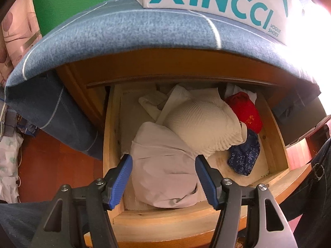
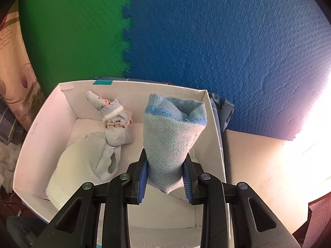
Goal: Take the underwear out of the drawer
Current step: 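Carry the pale blue underwear over the XINCCI box with the right gripper, then open the right gripper to drop the pale blue underwear in the box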
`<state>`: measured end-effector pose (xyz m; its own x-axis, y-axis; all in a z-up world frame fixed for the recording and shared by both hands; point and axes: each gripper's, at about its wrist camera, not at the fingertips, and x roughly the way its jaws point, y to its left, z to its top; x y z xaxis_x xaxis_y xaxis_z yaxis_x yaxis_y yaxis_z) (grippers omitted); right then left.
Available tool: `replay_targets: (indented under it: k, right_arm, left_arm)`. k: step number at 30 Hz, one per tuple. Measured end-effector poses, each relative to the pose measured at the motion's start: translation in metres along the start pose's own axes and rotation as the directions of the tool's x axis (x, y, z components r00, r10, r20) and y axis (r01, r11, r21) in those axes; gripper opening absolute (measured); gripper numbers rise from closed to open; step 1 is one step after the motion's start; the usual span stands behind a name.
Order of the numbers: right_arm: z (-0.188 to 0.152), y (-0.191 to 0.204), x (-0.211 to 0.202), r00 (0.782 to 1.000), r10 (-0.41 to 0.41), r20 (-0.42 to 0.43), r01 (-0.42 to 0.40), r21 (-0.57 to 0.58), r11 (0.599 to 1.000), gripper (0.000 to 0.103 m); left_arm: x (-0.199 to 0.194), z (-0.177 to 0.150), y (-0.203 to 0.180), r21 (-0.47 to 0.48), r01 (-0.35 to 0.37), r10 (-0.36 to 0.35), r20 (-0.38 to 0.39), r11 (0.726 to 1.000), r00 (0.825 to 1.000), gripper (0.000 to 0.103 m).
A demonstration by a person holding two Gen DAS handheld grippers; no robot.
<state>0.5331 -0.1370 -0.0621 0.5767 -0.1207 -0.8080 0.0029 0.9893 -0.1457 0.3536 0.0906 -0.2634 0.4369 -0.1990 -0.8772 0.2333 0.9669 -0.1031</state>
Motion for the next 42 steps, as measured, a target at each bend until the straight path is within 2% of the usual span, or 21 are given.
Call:
replay_targets:
  k: [11,29,35,36,39,40,42]
  right_arm:
    - [-0.002,0.002,0.027,0.997,-0.005,-0.075,0.005,0.002,1.000,0.027]
    - [-0.009,-0.001,0.039,0.996,0.030,-0.089,-0.028,0.023,0.999,0.030]
    - [-0.010,-0.003,0.045,0.994,0.055,-0.090,-0.051,0.049,0.998,0.034]
    - [-0.010,-0.004,0.044,0.995,0.058,-0.084,-0.053,0.055,0.997,0.036]
    - [-0.011,-0.005,0.044,0.996,0.054,-0.076,-0.049,0.062,0.997,0.062]
    - [-0.011,-0.004,0.044,0.993,0.086,-0.076,-0.081,0.060,0.995,0.064]
    - [-0.012,-0.001,0.037,0.994,0.106,-0.034,-0.104,0.046,0.993,0.075]
  left_arm:
    - [0.005,-0.003,0.000,-0.001,0.004,-0.004,-0.043,1.000,0.999,0.065]
    - [0.015,-0.009,-0.013,0.060,-0.047,0.051,-0.071,0.997,0.996,0.065]
    - [0.020,-0.010,-0.018,0.075,-0.065,0.070,-0.073,0.995,0.995,0.065]
    - [0.021,-0.010,-0.018,0.077,-0.068,0.074,-0.074,0.995,0.995,0.064]
    - [0.022,-0.011,-0.021,0.084,-0.075,0.081,-0.071,0.994,0.994,0.065]
    - [0.023,-0.011,-0.022,0.085,-0.076,0.082,-0.069,0.994,0.994,0.065]
    - [0.022,-0.012,-0.023,0.086,-0.077,0.082,-0.063,0.993,0.995,0.064]
